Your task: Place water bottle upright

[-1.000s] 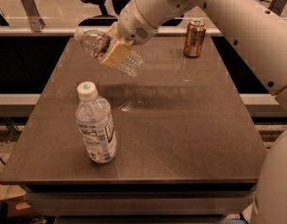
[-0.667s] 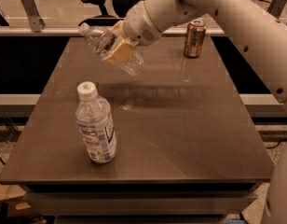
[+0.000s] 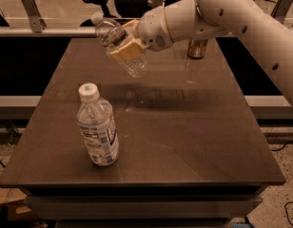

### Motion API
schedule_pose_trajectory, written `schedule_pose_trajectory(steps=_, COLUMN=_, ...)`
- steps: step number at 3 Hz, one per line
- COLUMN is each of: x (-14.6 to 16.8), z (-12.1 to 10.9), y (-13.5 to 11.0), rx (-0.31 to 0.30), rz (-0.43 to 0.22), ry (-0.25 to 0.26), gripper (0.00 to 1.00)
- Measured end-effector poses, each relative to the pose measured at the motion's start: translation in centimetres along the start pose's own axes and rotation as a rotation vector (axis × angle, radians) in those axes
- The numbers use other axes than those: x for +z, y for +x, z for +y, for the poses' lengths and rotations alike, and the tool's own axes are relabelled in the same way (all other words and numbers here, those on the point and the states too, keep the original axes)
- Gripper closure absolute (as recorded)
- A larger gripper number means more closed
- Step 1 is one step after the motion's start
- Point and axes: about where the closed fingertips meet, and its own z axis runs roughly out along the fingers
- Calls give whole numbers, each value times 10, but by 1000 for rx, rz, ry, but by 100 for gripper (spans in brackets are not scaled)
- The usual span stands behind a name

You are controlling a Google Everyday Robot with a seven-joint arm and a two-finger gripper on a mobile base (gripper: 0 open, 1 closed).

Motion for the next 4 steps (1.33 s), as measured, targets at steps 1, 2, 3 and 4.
schedule_pose_trajectory(steps=1, x=-4, z=-2, y=0, rx=51, rz=-132, ry=42, gripper=100)
schedule_pose_trajectory(steps=2, x=-3, z=-2, y=4, rx=93, rz=-251, ry=67, gripper=100)
schedule_pose_trajectory(steps=3, x=-1, z=-3, y=9, rx=127, rz=-335, ry=86, gripper=100)
schedule_pose_trajectory(steps=4, x=1, z=-3, y=14, rx=162, rz=-372, ry=98, gripper=100)
